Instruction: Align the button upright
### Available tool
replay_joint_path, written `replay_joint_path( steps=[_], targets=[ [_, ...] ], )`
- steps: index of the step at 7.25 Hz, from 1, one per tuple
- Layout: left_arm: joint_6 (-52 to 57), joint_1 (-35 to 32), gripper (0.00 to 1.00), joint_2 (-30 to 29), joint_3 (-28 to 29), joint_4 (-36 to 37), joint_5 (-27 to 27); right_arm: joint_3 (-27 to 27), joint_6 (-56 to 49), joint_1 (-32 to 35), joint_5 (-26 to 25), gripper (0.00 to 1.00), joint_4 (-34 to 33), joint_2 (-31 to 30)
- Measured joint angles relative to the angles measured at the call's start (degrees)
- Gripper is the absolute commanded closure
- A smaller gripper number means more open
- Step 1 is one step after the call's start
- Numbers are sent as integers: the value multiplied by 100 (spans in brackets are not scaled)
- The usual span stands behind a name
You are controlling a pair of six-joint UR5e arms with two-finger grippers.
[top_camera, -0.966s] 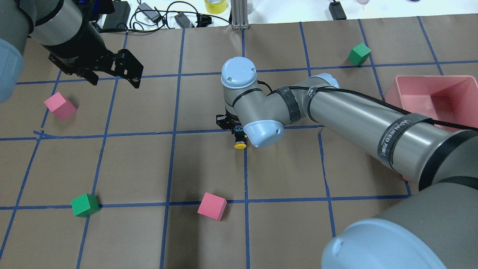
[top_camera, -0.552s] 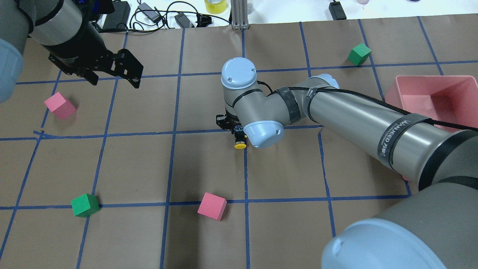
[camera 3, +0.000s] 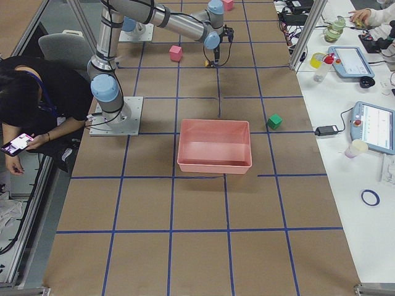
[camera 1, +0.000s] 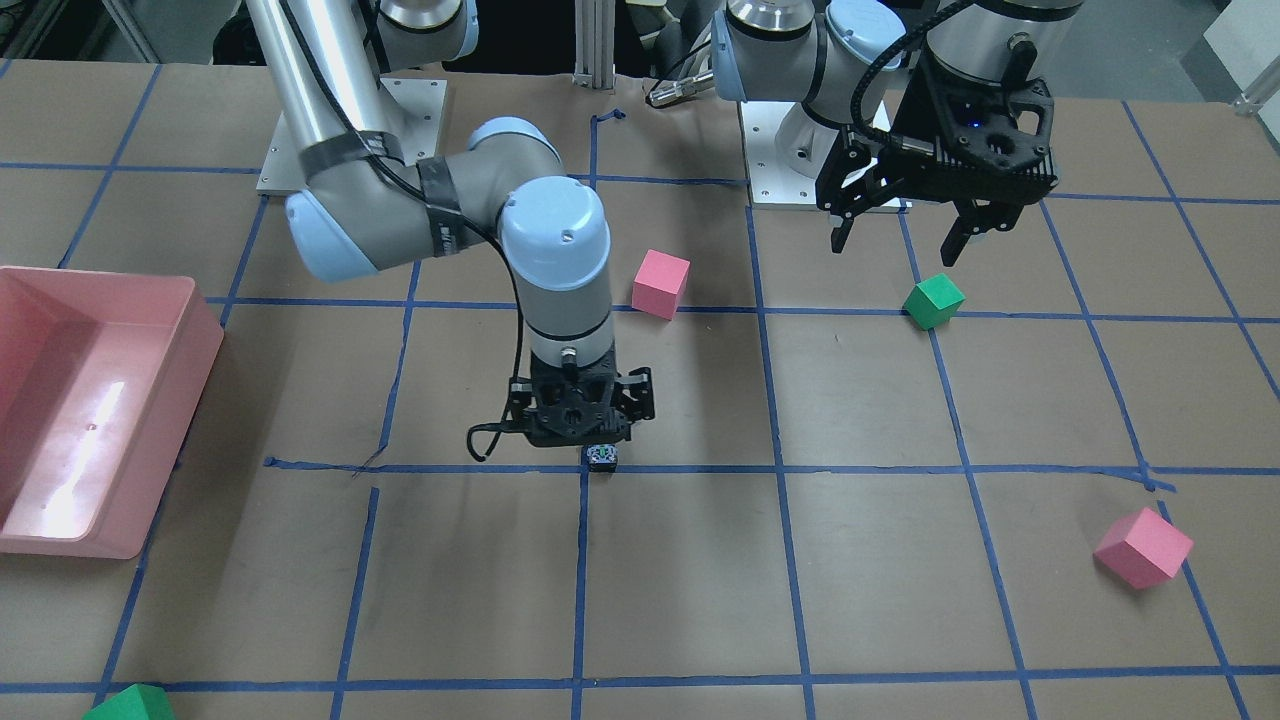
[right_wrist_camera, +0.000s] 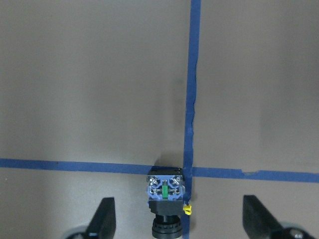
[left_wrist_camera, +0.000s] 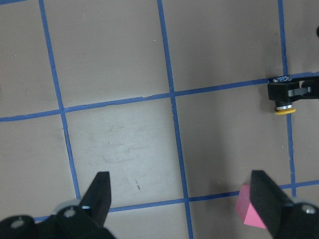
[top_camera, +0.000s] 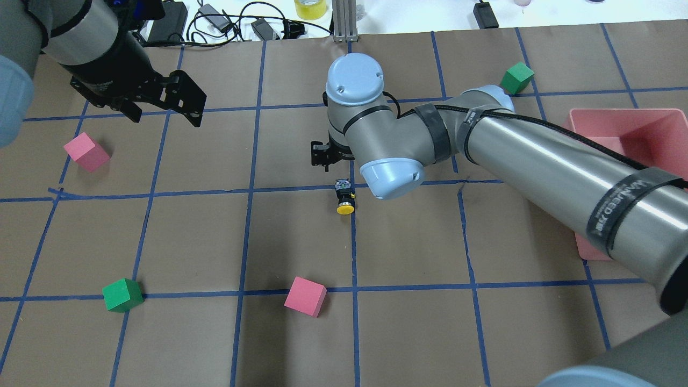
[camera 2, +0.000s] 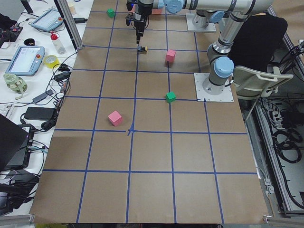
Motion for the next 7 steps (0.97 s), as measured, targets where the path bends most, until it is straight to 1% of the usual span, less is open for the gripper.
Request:
replay_joint_path(
  steps=[1,2,3,4,5,7],
  targets=[
    [0,0,0,0,0,0,1,-46,-392,-395,33,0,494,-399],
    [0,0,0,0,0,0,-1,-185,-904,-880,85,0,1191,-855],
    [0,0,0,0,0,0,-3,-482,-1432,-1304,97,0,2072,-1237],
    [0,0,0,0,0,0,-3,-879,-1784,-1587,69,0,2897,-1511],
    [0,0,0,0,0,0,-6,-1214,-1954,-1733,59,0,3458,-1726],
    [0,0,0,0,0,0,-2,-1411,-2062,-1798,-5,0,3775,-2045]
  ],
)
